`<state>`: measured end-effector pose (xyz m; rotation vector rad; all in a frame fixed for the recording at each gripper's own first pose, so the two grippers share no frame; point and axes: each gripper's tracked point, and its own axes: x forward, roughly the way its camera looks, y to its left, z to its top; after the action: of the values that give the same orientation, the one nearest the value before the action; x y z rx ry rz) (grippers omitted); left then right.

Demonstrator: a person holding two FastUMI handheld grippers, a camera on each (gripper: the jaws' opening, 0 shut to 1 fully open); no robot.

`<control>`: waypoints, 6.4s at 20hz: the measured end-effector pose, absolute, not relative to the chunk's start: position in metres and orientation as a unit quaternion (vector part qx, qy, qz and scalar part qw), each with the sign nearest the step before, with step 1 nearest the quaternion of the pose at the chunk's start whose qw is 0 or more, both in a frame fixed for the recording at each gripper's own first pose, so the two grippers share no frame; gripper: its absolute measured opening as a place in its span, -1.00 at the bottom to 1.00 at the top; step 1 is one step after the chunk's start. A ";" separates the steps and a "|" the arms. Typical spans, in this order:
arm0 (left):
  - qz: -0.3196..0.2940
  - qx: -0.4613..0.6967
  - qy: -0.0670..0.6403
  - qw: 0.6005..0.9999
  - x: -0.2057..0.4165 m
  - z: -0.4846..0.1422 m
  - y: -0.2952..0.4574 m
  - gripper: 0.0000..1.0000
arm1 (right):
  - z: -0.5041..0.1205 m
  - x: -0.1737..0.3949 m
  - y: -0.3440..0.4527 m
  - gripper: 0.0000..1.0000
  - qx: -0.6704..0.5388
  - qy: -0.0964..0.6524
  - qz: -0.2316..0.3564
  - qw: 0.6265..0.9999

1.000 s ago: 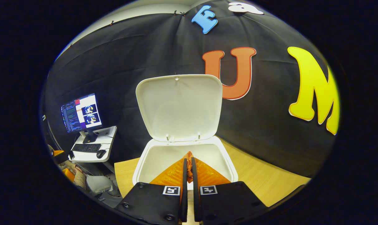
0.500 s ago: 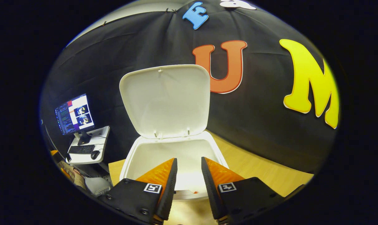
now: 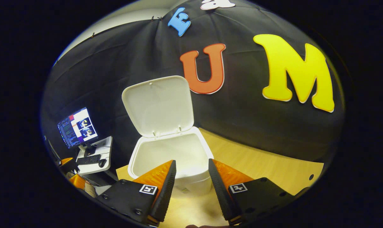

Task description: Press the lid of the desktop garbage bin to open it, pick up the crumpled paper on the desktop and throw it into the bin, then pick up the pop can on the desktop and drop it into the bin, and finally close the garbage bin lid.

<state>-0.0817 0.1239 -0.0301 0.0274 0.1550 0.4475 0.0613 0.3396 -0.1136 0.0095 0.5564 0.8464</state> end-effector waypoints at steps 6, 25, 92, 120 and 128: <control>0.134 0.014 0.074 0.988 -0.038 -0.032 0.060 0.99 | -0.096 0.056 0.237 0.39 -0.019 0.236 0.347 0.907; -0.062 0.006 0.147 0.987 0.029 -0.148 -0.107 1.00 | -0.060 -0.012 -0.019 0.89 0.021 0.136 0.150 0.979; -0.022 0.049 0.173 0.984 0.116 -0.153 -0.063 0.61 | -0.114 -0.051 -0.047 0.89 -0.028 0.196 0.108 0.974; 0.233 0.039 0.127 0.963 0.123 -0.053 0.158 0.81 | -0.109 -0.011 0.039 0.89 0.006 0.198 0.157 0.968; 0.315 -0.002 0.028 0.949 0.129 0.056 0.163 0.80 | -0.082 -0.005 0.039 0.89 0.011 0.177 0.181 0.967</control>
<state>0.1295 0.1626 0.0563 -0.0038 0.0572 0.6408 -0.0050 0.0394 -0.0816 0.0227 0.3578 0.3660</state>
